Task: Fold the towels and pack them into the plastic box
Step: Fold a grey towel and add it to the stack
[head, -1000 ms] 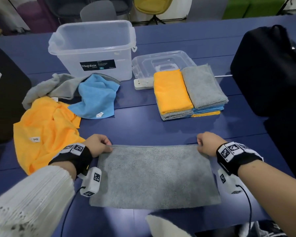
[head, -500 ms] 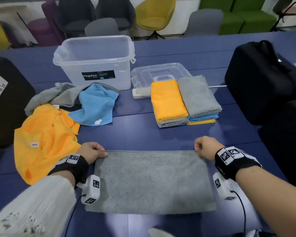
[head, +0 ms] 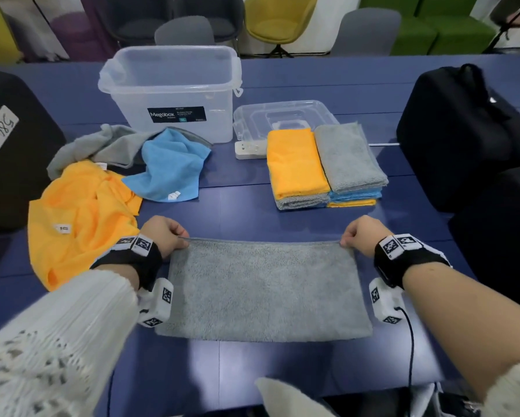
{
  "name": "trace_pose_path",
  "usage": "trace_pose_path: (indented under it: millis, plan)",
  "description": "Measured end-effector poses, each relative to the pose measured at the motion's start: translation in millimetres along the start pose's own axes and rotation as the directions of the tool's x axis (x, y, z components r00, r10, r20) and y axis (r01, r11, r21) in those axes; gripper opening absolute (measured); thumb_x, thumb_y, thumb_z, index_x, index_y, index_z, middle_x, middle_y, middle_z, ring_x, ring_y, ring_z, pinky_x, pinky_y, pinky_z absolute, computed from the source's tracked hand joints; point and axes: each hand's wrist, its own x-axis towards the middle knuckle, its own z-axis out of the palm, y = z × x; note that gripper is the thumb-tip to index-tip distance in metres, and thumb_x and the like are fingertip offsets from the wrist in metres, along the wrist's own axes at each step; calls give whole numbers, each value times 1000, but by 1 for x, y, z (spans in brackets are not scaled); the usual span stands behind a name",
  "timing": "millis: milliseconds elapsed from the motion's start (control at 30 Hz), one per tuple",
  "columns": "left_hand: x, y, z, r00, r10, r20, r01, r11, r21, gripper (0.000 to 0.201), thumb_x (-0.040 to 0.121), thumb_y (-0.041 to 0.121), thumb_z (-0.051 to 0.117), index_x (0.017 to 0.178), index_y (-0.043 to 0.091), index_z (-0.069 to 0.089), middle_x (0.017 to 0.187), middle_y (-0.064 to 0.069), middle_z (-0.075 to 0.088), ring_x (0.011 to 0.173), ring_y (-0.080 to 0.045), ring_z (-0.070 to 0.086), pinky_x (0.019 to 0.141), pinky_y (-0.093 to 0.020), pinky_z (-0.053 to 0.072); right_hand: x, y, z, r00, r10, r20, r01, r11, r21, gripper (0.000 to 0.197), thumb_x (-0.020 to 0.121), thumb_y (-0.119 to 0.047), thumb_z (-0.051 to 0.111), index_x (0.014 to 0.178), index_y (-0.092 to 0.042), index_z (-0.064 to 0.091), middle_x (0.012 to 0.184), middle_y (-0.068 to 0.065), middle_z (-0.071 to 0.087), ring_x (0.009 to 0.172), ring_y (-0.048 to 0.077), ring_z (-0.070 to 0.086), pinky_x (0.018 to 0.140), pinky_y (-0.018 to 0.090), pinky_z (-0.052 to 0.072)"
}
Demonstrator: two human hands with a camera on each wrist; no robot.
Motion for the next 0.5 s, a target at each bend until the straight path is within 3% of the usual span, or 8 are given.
trace_pose_path:
  millis: [200,300,433,500]
  plan:
    - [-6,2,-15,998,60,6,-60,997,-44,19,70,3,81,66,17,68,68,-1,66,66,-15,58,62,-22,44,-8,12,-11,989,-130,-68,134,989,66,10,90,-15,64,84,-8,67,78,1,64,72,12,58,58,15,40]
    - [-7,5,-21,997,74,-13,-75,997,-16,17,67,6,83,67,16,70,67,0,66,66,-16,58,59,-20,42,-5,15,-15,981,-160,-109,166,985,54,10,89,-15,64,85,-7,66,76,-4,60,80,17,56,70,24,40]
    - [-3,9,-19,999,23,-35,-23,1000,0,16,66,8,85,67,16,70,69,2,66,69,-14,58,63,-23,43,2,11,-19,974,-177,-141,186,981,49,8,88,-12,64,84,-9,58,76,-2,56,73,16,52,63,27,39]
    - [0,11,-17,999,-18,-29,17,1000,-20,18,65,8,85,65,16,69,70,1,66,72,-16,59,69,-26,44,7,9,-21,970,-182,-159,190,981,38,5,90,-12,61,86,-9,59,80,3,59,77,21,55,66,28,42]
